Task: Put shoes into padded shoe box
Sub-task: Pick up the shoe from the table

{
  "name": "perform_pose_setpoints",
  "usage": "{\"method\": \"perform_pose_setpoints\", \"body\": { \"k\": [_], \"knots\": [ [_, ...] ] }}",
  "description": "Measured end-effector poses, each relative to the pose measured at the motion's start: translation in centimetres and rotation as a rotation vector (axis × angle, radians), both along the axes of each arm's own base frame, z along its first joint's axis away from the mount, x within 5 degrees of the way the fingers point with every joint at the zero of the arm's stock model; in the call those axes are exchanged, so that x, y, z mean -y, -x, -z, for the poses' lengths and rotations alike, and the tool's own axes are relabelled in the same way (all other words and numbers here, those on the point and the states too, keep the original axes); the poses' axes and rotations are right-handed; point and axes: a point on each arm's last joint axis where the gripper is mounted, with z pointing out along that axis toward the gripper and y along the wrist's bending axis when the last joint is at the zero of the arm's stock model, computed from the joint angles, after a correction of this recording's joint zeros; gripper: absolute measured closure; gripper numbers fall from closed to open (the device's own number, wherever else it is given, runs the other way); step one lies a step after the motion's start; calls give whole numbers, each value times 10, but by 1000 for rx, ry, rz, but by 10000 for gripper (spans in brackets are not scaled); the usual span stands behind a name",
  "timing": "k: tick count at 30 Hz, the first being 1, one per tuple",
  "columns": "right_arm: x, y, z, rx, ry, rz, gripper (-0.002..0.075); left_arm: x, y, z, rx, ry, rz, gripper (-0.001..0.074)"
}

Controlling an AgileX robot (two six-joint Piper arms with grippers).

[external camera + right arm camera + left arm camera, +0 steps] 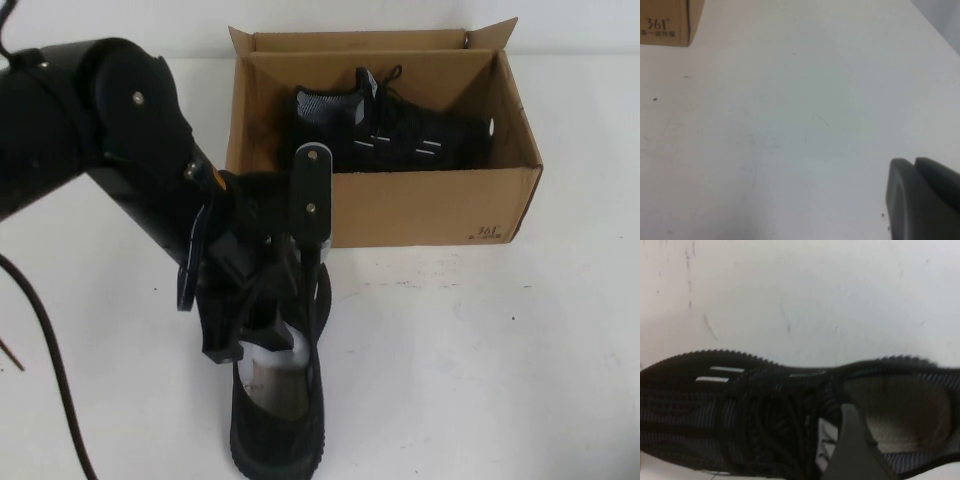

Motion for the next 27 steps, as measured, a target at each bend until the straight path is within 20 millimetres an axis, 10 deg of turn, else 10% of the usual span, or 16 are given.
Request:
{"method": "perform_pose_setpoints", "body": {
  "k": [27],
  "knots": [
    [0, 0, 0, 0, 0, 0, 734, 2, -28, 38, 64, -155, 36, 388]
  ]
}}
